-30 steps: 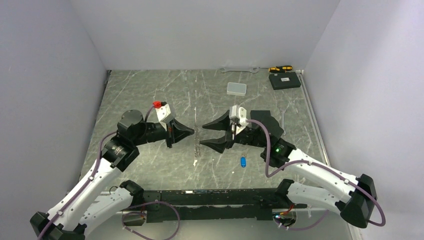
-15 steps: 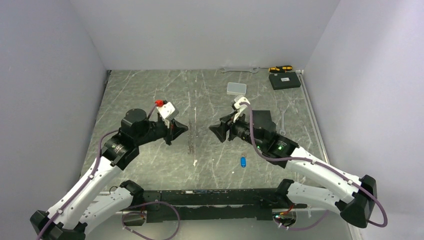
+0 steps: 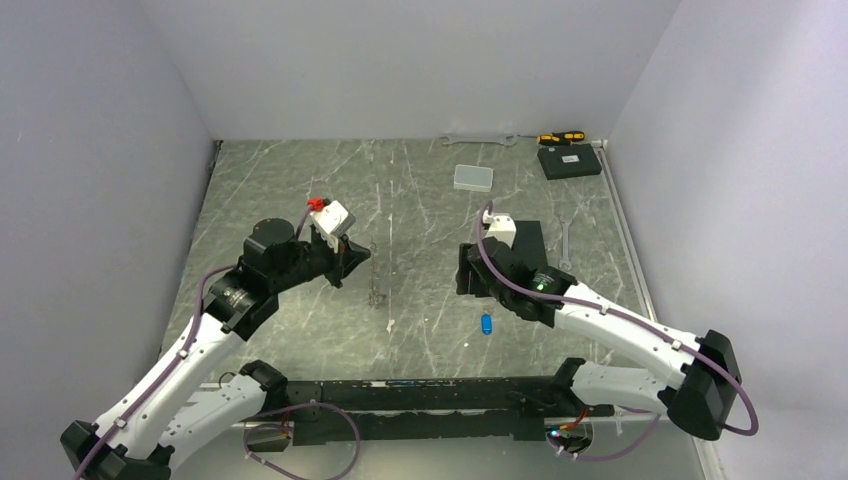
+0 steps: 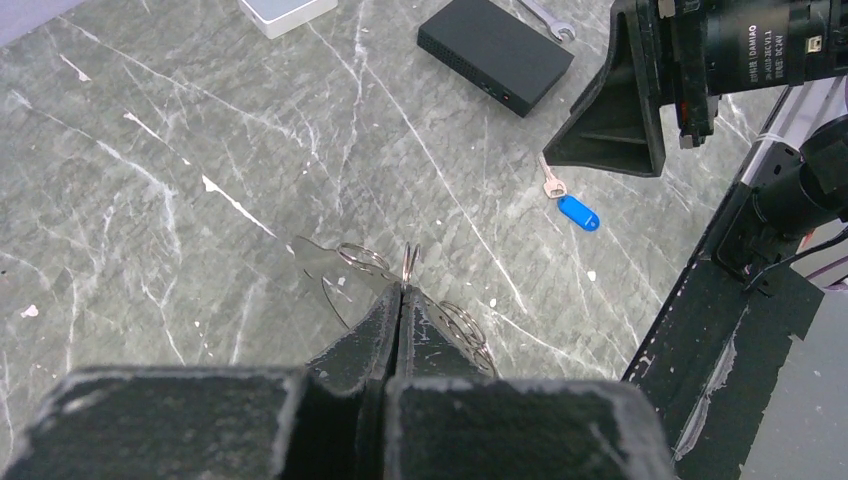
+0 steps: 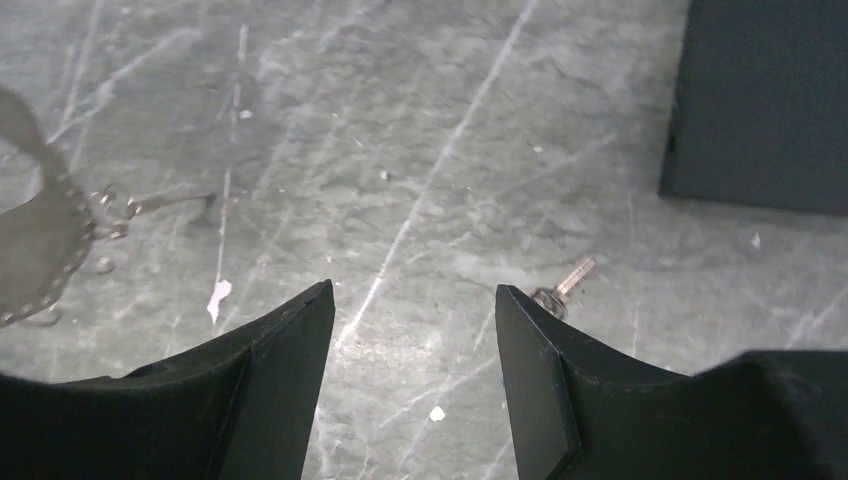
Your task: Put the keys on the keyring
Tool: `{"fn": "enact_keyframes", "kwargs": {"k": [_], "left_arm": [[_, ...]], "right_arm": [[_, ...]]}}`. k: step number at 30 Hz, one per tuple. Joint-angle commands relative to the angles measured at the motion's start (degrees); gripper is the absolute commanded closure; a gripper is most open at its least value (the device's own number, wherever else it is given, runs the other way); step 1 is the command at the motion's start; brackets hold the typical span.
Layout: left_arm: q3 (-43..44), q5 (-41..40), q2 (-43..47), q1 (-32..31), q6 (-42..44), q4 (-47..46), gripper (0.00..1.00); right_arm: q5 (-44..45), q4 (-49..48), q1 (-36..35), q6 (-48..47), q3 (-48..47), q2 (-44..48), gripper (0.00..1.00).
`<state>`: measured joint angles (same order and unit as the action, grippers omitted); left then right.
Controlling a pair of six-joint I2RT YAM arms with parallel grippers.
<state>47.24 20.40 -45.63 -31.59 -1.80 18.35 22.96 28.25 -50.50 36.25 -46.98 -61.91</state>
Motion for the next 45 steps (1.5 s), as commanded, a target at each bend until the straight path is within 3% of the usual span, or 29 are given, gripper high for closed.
{"fn": "enact_keyframes", "kwargs": {"k": [1,10,29,45], "left_arm": [[0.4,-0.1,0.5,-0.1,-0.6,-2.7,1.0],[0.1,0.5,0.7,-0.1,0.3,-2.4,1.0],[-0.7,-0.1,1.9,-0.1,1.1,-2.2,1.0],[-0.9,-0.1,2.1,-0.1,3.5,-2.2,1.0]], "right_arm": [[6.2,6.9,-0.2,9.9,-1.5,-0.1,0.36],[8.7,9.0,-0.1,17.4,1.6,-1.6,0.39],[2.4,1.7,1.9,19.2,7.9,-9.3,0.52],[3.9,3.6,2.4,22.4,8.4,-11.9,0.63]]}}
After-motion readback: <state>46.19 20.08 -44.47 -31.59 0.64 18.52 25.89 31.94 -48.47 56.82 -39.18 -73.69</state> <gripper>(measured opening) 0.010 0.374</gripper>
